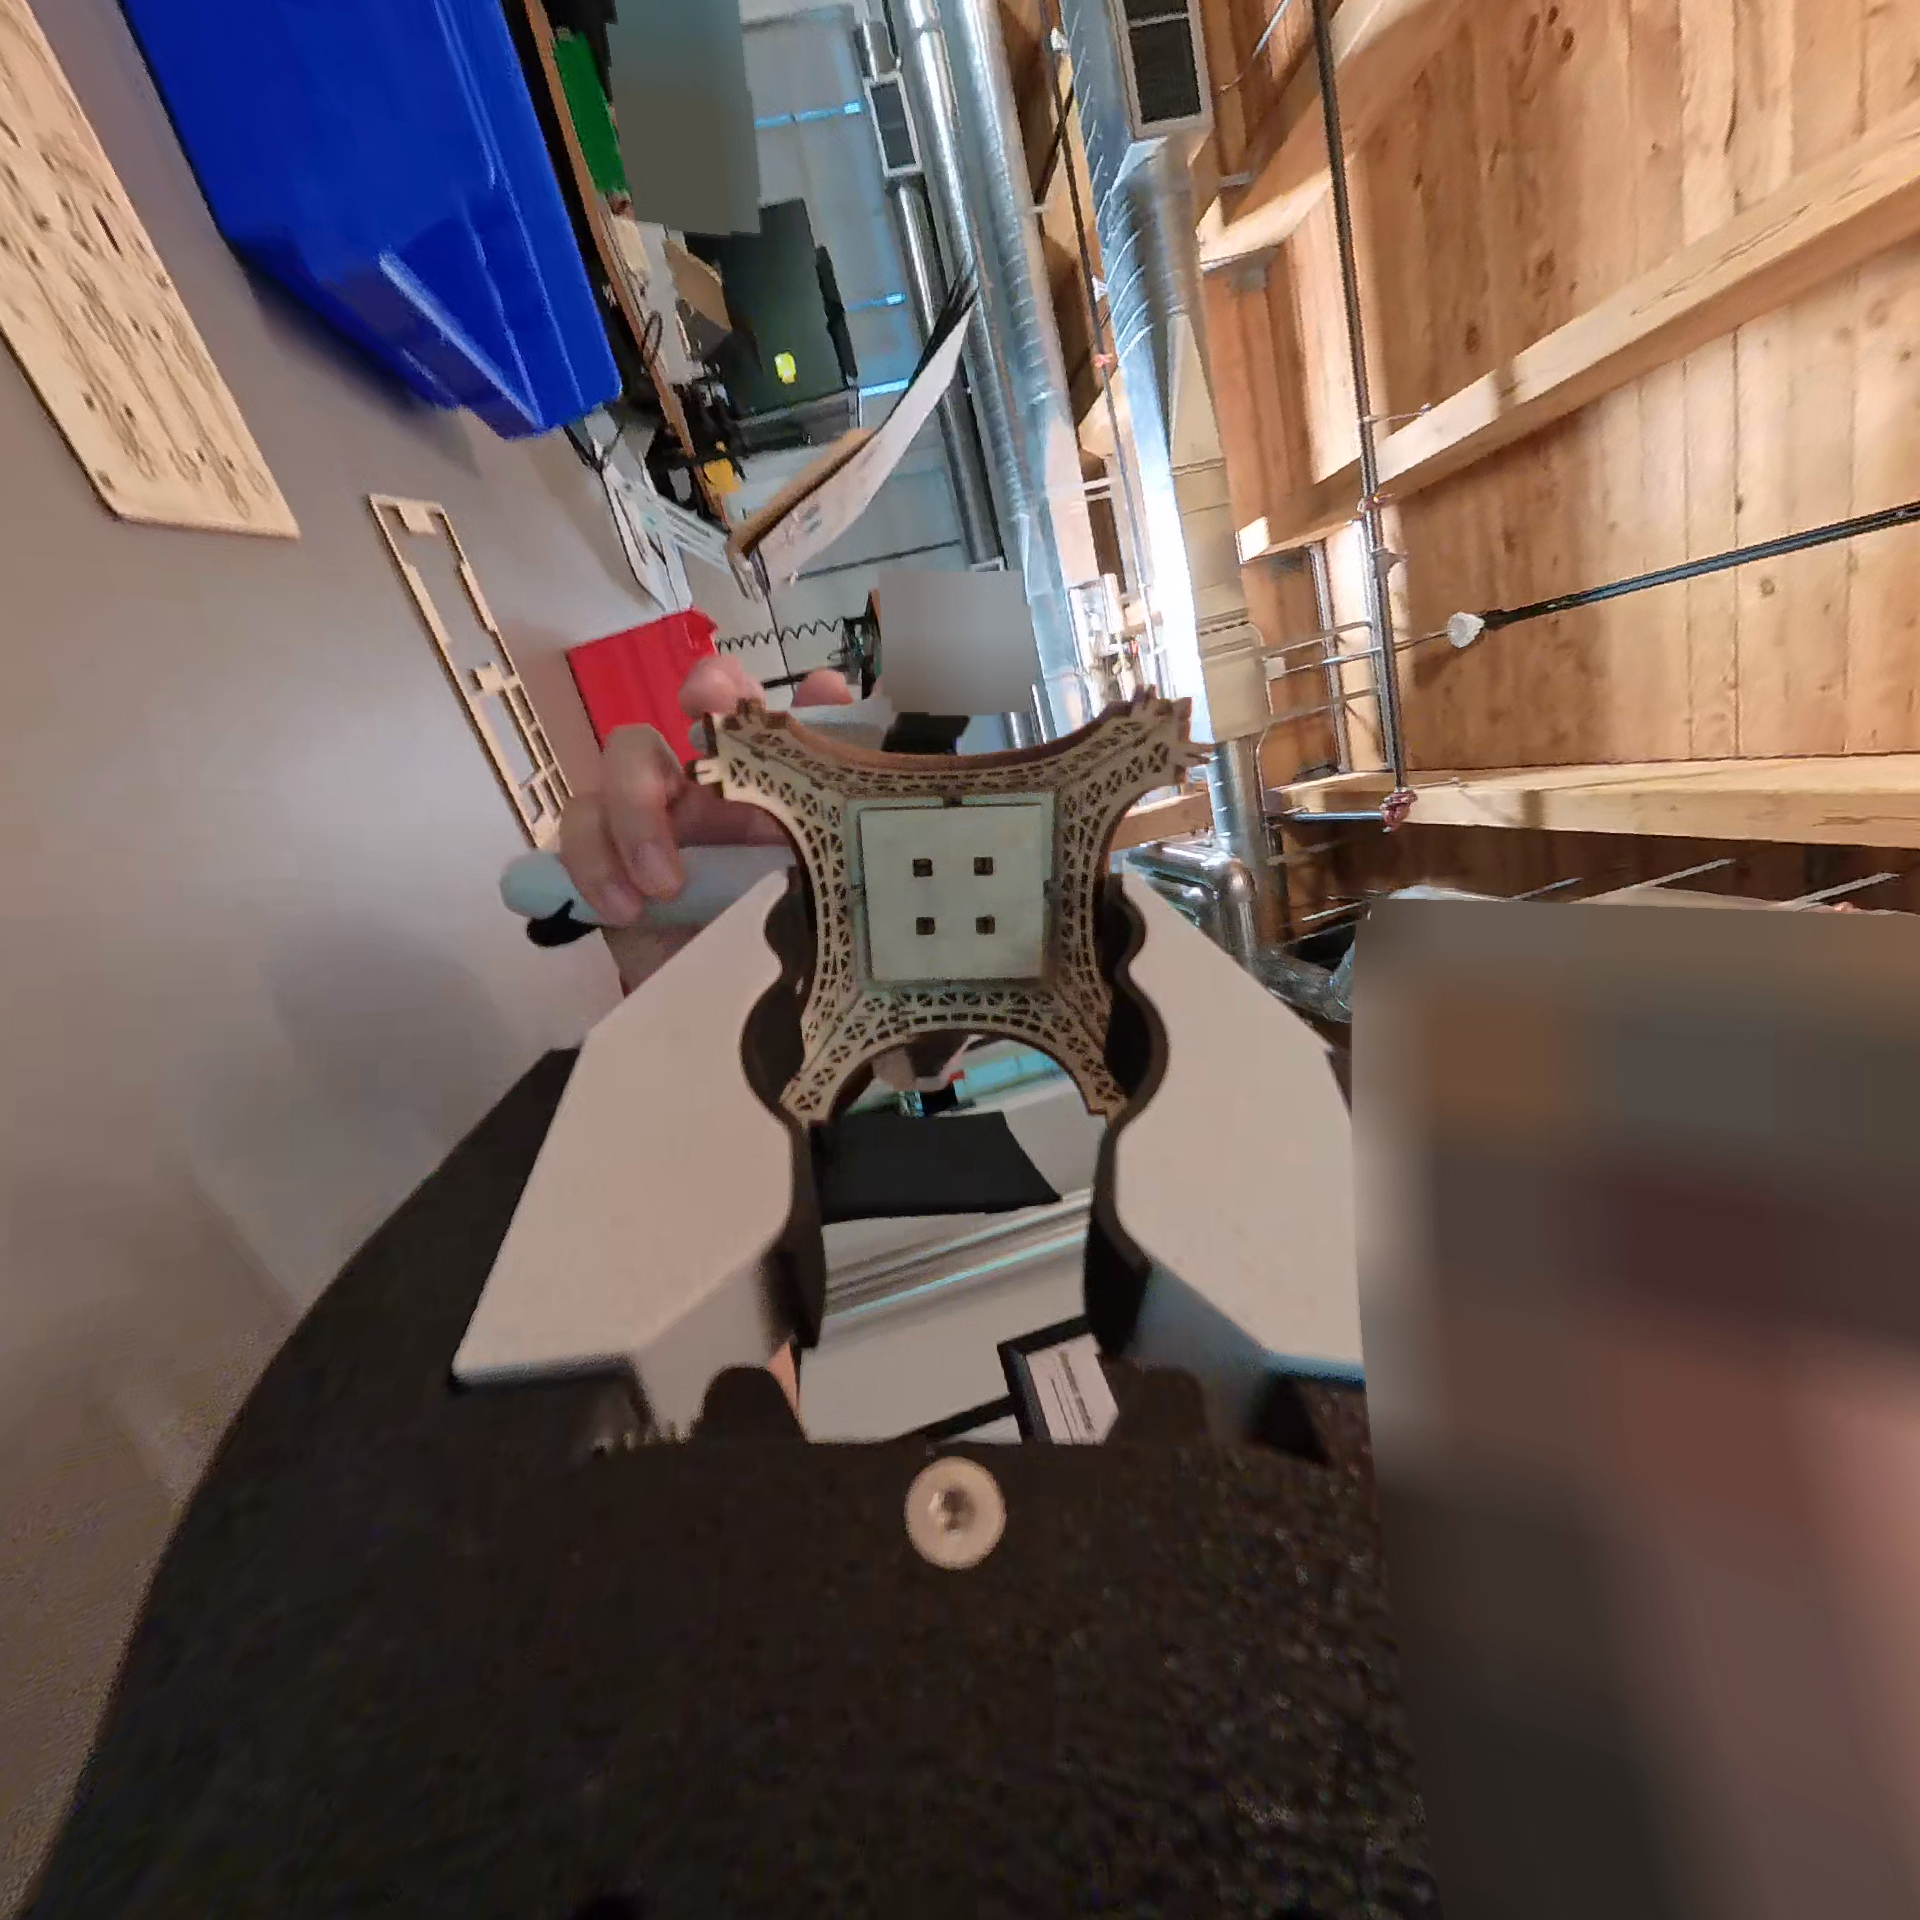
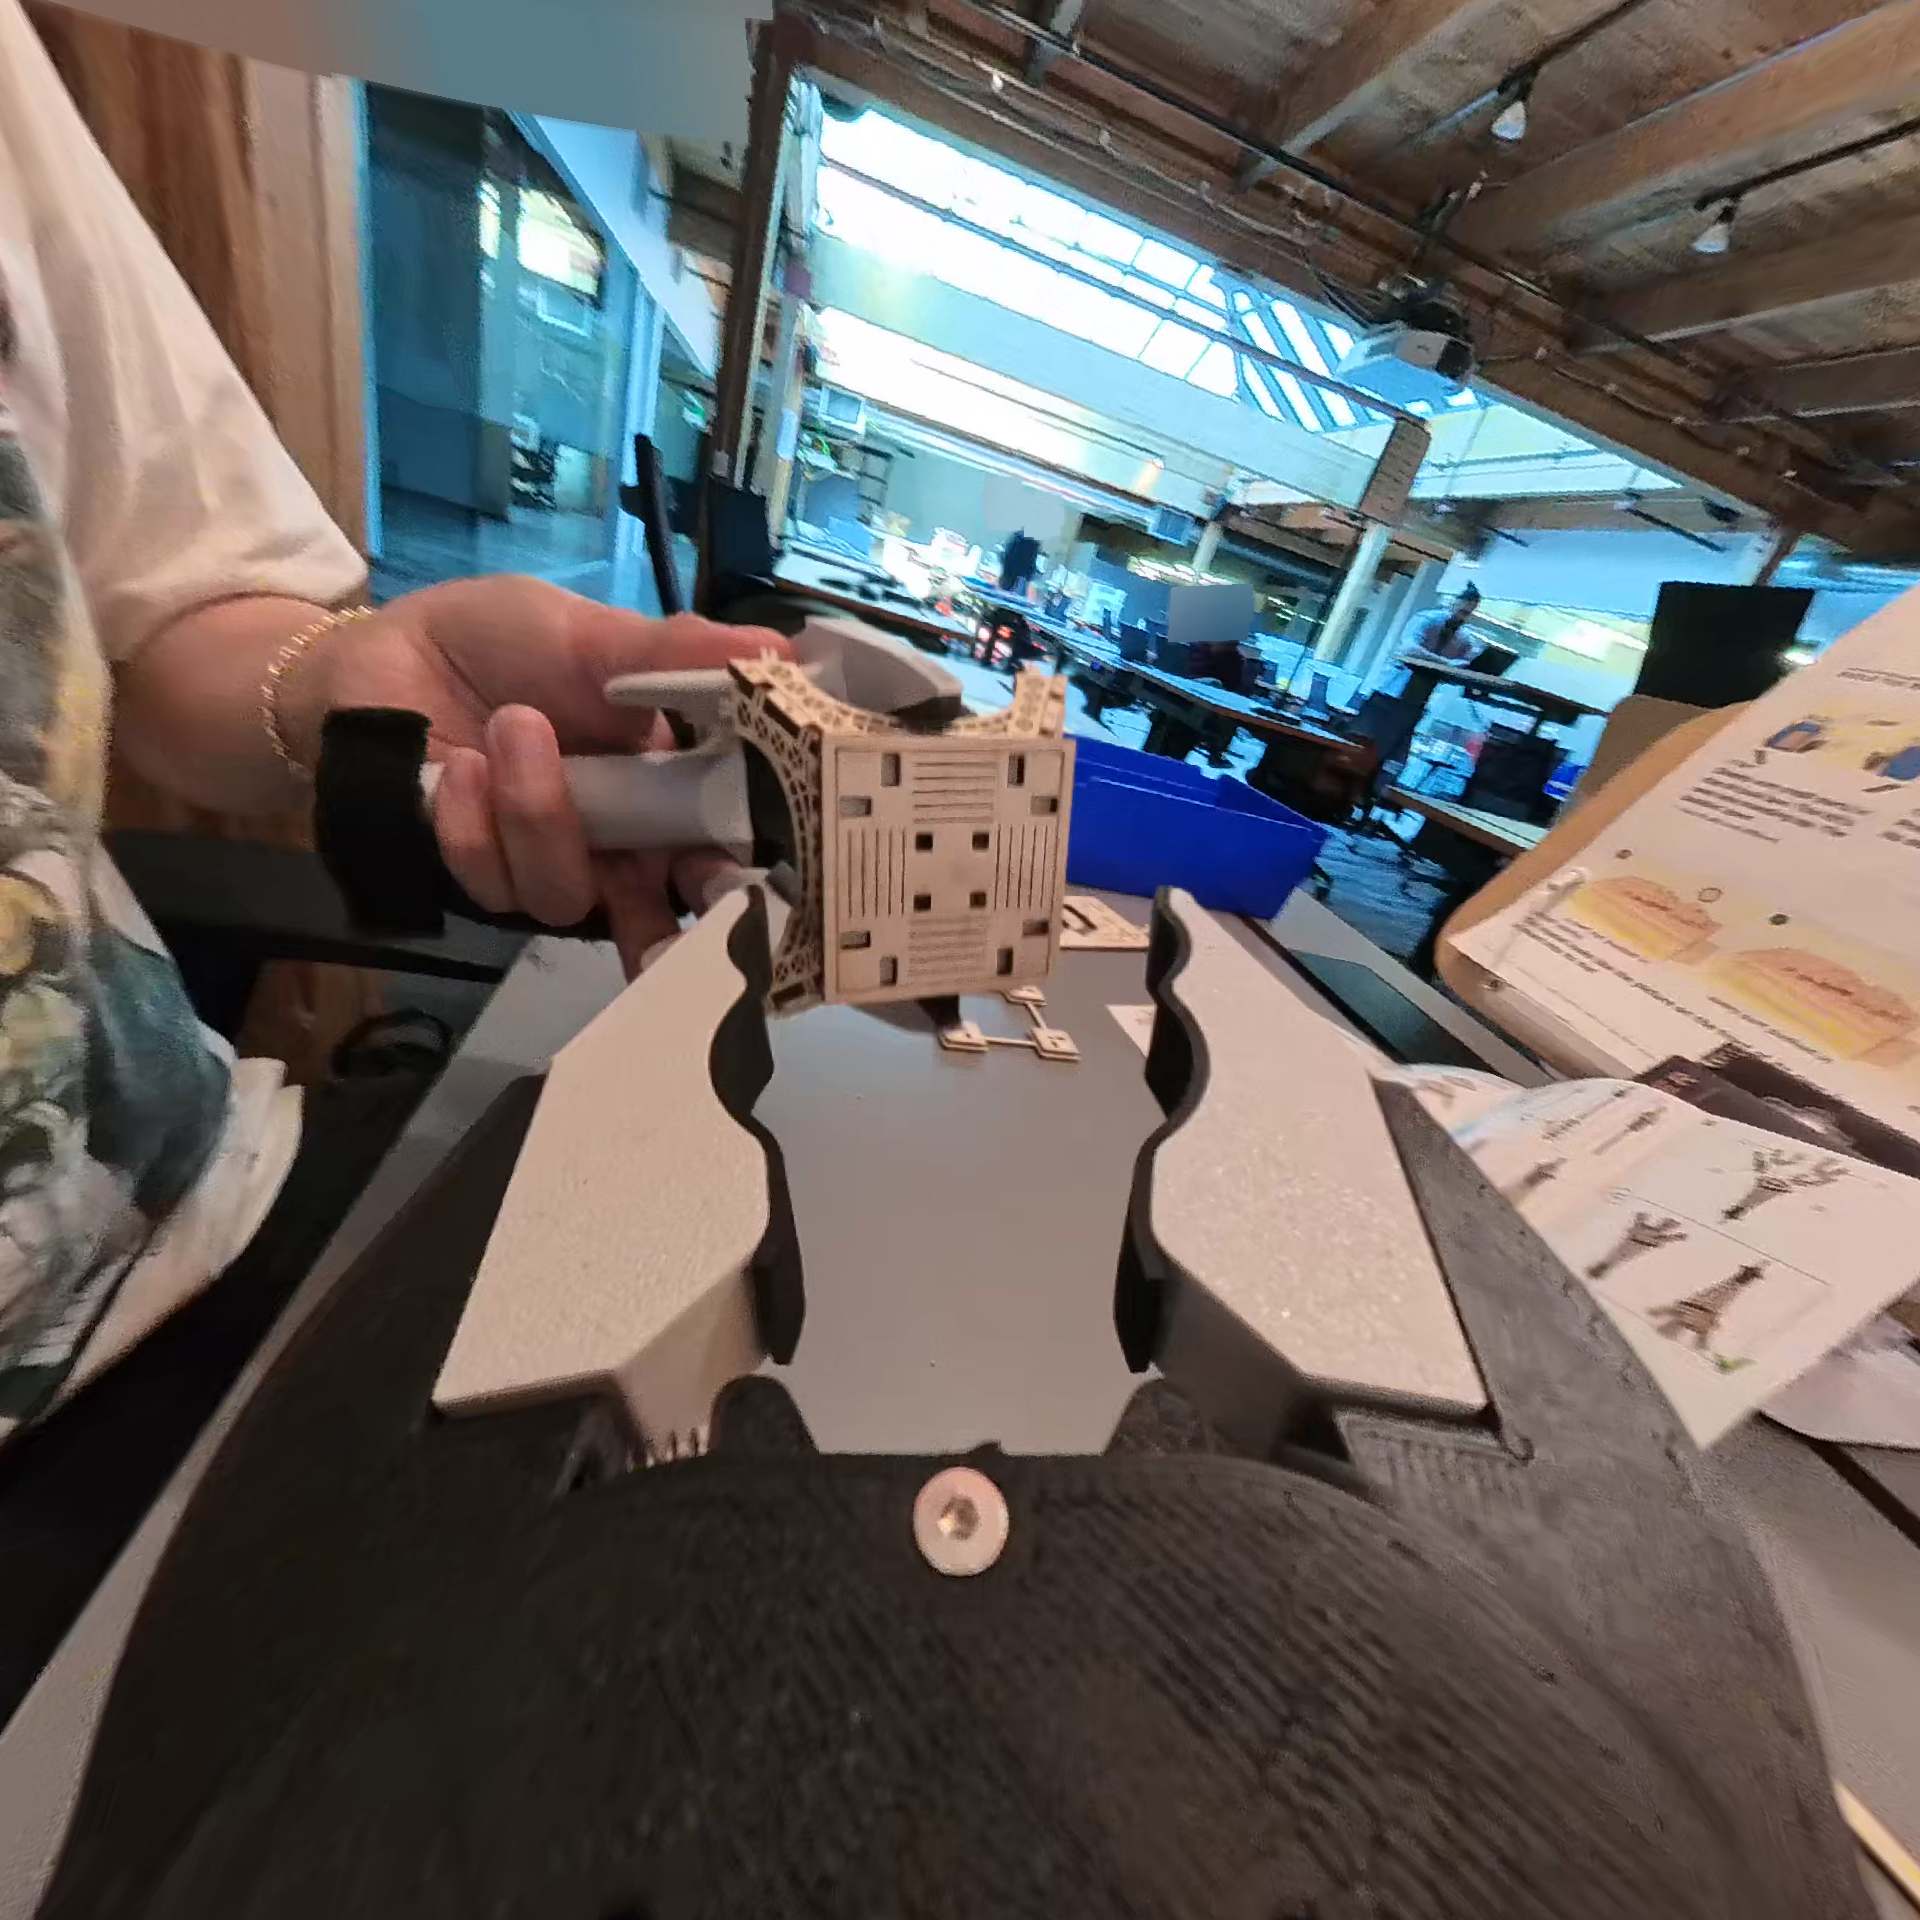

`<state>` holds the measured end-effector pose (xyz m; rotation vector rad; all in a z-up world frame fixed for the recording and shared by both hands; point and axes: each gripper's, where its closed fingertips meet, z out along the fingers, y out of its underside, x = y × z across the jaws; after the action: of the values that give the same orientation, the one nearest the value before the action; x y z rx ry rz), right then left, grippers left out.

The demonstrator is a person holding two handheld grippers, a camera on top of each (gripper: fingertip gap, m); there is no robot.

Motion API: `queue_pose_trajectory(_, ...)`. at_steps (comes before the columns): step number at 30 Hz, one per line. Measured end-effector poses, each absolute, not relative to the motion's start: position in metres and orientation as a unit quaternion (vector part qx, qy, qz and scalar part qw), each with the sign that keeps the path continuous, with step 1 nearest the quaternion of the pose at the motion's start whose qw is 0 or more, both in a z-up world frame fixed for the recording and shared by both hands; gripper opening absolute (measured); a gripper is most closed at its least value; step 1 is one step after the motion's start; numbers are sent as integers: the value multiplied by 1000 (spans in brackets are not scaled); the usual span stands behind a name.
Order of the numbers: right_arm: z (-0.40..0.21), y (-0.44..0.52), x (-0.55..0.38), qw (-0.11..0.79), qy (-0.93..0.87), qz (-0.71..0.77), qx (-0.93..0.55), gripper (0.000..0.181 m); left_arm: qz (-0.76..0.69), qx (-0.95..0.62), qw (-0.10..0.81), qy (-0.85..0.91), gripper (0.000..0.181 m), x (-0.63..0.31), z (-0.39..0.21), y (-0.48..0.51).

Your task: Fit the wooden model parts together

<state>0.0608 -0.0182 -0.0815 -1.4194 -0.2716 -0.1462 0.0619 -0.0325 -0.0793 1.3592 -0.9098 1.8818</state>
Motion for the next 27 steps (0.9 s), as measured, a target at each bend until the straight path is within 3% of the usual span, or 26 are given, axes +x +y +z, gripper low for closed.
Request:
queue_pose_trajectory(5, -84, -25, 56, 758, -134, -32, -637, 60, 707, 524, 306, -363, 54, 59, -90, -39)
queue_pose_trajectory(10, -88, -30, 51, 767, -151, 2, -623, 28, 711, 525, 270, -383, 54, 62, -92, -34)
queue_pose_trajectory(11, -88, -31, 51, 771, -149, 9, -619, 29, 709, 522, 271, -388, 54, 61, -92, -34)
queue_pose_trajectory(14, -83, -30, 55, 783, -131, 7, -609, 70, 700, 524, 266, -406, 53, 59, -97, -36)
queue_pose_trajectory(15, -81, -31, 54, 784, -133, 9, -606, 73, 699, 521, 273, -407, 53, 58, -97, -37)
queue_pose_trajectory(22, -87, -39, 43, 768, -147, 57, -621, 77, 668, 492, 356, -430, 54, 41, -100, -57)
queue_pose_trajectory(27, -92, -44, 34, 755, -162, 99, -628, 68, 653, 472, 407, -430, 54, 32, -100, -67)
